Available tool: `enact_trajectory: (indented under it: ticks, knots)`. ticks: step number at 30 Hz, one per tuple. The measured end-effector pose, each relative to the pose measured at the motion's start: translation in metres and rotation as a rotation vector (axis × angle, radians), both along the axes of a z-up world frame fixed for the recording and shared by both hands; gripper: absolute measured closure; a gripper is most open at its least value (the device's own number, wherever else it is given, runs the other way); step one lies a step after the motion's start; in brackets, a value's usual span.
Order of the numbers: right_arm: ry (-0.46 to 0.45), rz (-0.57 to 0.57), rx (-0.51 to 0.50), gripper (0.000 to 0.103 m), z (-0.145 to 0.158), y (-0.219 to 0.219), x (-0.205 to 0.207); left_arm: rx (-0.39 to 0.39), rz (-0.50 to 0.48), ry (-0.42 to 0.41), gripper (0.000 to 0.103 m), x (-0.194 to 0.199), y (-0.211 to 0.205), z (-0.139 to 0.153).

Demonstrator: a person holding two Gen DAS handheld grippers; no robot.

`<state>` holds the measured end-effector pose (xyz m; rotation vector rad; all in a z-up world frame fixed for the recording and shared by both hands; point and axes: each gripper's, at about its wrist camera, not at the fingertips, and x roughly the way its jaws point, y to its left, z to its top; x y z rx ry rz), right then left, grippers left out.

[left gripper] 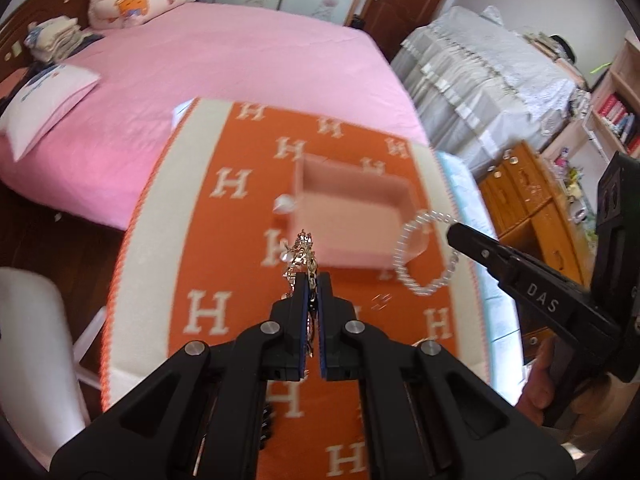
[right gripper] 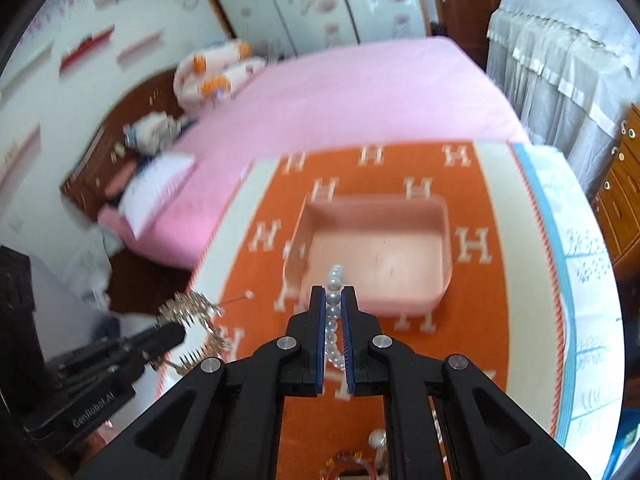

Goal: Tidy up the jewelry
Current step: 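Carry the hair comb and pearl necklace into the pink tray and open both tools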

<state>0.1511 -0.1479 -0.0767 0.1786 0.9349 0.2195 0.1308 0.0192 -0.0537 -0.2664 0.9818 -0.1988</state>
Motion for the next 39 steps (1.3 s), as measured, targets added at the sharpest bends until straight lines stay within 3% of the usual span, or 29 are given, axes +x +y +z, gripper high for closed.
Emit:
enact_trajectory:
  ticks: [6,10,17,22,23,24,25,27,29,39]
  knots:
    - [-0.071,-0.039,0.08,0.096,0.025,-0.031,0.028,-0.02,-0.029,-0.06,0.101,0.037,-0.023,0.029]
    - [-0.057,-0.051,0.107,0.096,0.02,-0.04,0.052,-0.025,-0.043,-0.07,0.101,0.071,-0.039,0.032]
    - [0.032,-0.088,0.107,0.096,-0.023,-0.045,0.089,0.004,-0.094,0.013,0.101,0.123,-0.068,-0.011]
    - [0.129,-0.106,0.028,0.095,-0.058,-0.046,0.104,0.068,-0.134,0.046,0.1,0.131,-0.086,-0.037]
    - [0.136,-0.117,0.022,0.093,-0.062,-0.048,0.105,0.081,-0.14,0.051,0.098,0.13,-0.088,-0.04]
    - [0.142,-0.124,0.011,0.091,-0.066,-0.049,0.105,0.102,-0.149,0.055,0.09,0.131,-0.09,-0.042]
    - [0.146,-0.131,-0.003,0.086,-0.068,-0.05,0.105,0.116,-0.152,0.058,0.074,0.131,-0.09,-0.044]
    - [0.138,-0.152,-0.026,0.081,-0.07,-0.053,0.103,0.133,-0.147,0.06,0.052,0.131,-0.09,-0.045]
    - [0.127,-0.164,-0.054,0.075,-0.067,-0.053,0.1,0.125,-0.148,0.058,0.051,0.13,-0.087,-0.043]
    - [0.096,-0.212,-0.119,0.069,-0.034,-0.047,0.074,0.131,-0.177,0.114,0.051,0.119,-0.08,-0.031]
